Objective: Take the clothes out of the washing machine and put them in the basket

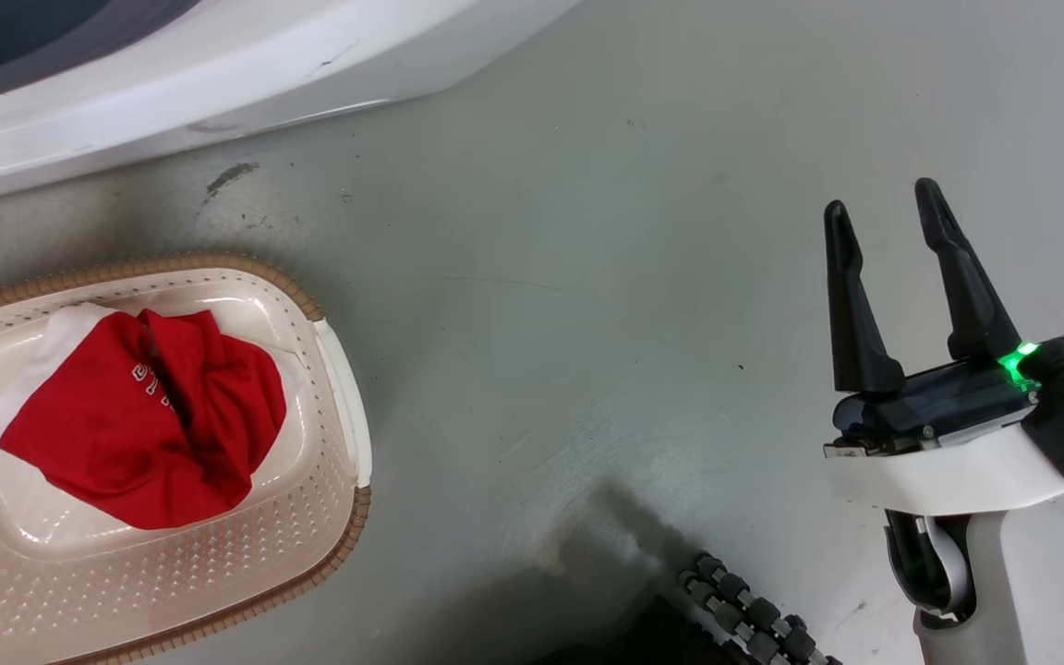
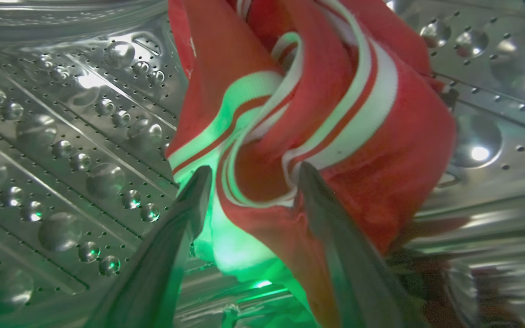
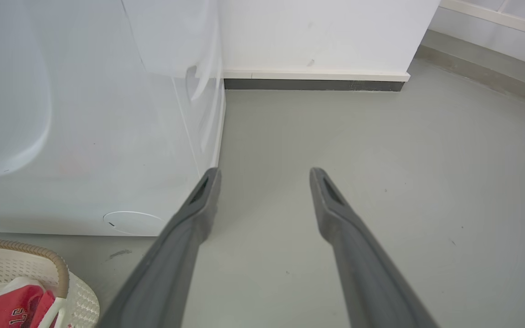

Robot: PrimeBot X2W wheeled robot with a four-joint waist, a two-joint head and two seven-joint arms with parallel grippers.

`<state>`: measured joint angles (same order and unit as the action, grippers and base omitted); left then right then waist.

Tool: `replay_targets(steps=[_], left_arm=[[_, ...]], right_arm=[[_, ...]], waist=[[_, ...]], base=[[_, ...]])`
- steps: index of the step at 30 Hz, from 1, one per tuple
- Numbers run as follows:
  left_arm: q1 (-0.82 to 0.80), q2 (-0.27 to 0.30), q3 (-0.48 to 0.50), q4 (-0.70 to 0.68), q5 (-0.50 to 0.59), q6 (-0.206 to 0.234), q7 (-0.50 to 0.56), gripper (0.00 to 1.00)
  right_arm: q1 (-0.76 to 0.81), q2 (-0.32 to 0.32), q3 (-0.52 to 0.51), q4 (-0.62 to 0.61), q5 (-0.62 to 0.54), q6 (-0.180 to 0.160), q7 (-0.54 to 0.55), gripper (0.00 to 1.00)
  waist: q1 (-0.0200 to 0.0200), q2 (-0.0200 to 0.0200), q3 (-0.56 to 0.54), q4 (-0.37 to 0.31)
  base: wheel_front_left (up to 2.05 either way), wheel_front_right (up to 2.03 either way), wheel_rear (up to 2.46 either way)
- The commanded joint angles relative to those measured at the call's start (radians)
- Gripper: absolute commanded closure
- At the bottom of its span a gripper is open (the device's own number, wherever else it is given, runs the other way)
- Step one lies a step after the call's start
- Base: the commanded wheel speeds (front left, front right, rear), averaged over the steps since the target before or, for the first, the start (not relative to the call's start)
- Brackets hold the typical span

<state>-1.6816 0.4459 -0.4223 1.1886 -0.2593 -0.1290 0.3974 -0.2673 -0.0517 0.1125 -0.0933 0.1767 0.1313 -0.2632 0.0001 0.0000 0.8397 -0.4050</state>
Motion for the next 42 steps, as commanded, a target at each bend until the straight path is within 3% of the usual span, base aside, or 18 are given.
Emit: replay_targets(steps=[1, 3, 4, 13, 21, 32, 42], left_arm=[[0.016, -0.005, -0.012, 0.016, -0.003, 0.000, -0.003, 0.00], [0.014, -0.005, -0.020, 0.023, -0.002, 0.000, -0.009, 0.04], [0.012, -0.003, -0.023, 0.022, 0.001, 0.000, -0.020, 0.98], [0.020, -0.001, -0.019, 0.021, -0.018, 0.013, -0.123, 1.00], [0.112, -0.029, 0.001, 0.022, -0.069, 0.007, -0.283, 1.00], [0.410, -0.135, -0.017, -0.039, -0.183, 0.000, -0.569, 1.00], [0.679, -0.149, -0.077, -0.228, -0.262, 0.000, -0.659, 1.00]], right_arm=[[-0.020, 0.003, 0.001, 0.000, 0.004, -0.001, -0.002, 0.00], [-0.021, 0.003, 0.003, 0.001, 0.007, -0.001, -0.002, 0.00], [-0.020, 0.003, 0.003, 0.000, 0.007, -0.001, -0.002, 0.00], [-0.017, 0.003, -0.004, 0.010, -0.004, -0.001, -0.002, 0.00], [0.014, 0.002, -0.018, 0.022, -0.036, -0.001, -0.002, 0.00], [0.087, 0.002, -0.046, 0.055, -0.120, -0.001, -0.002, 0.00], [0.176, 0.002, -0.048, 0.078, -0.173, -0.001, -0.002, 0.00]], waist=[[-0.0001, 0.0000, 0.002, -0.002], [-0.0001, 0.0000, 0.003, -0.004], [-0.0001, 0.0000, 0.004, -0.005], [-0.0001, 0.0000, -0.023, 0.004], [-0.0001, 0.0000, -0.119, 0.051], [-0.0001, 0.0000, -0.327, 0.182], [-0.0001, 0.0000, -0.494, 0.279]], base=[[0.00, 0.00, 0.00], [0.00, 0.00, 0.00], [0.00, 0.00, 0.00], [0.00, 0.00, 0.00], [0.00, 0.00, 0.00], [0.00, 0.00, 0.00], [0.00, 0.00, 0.00]])
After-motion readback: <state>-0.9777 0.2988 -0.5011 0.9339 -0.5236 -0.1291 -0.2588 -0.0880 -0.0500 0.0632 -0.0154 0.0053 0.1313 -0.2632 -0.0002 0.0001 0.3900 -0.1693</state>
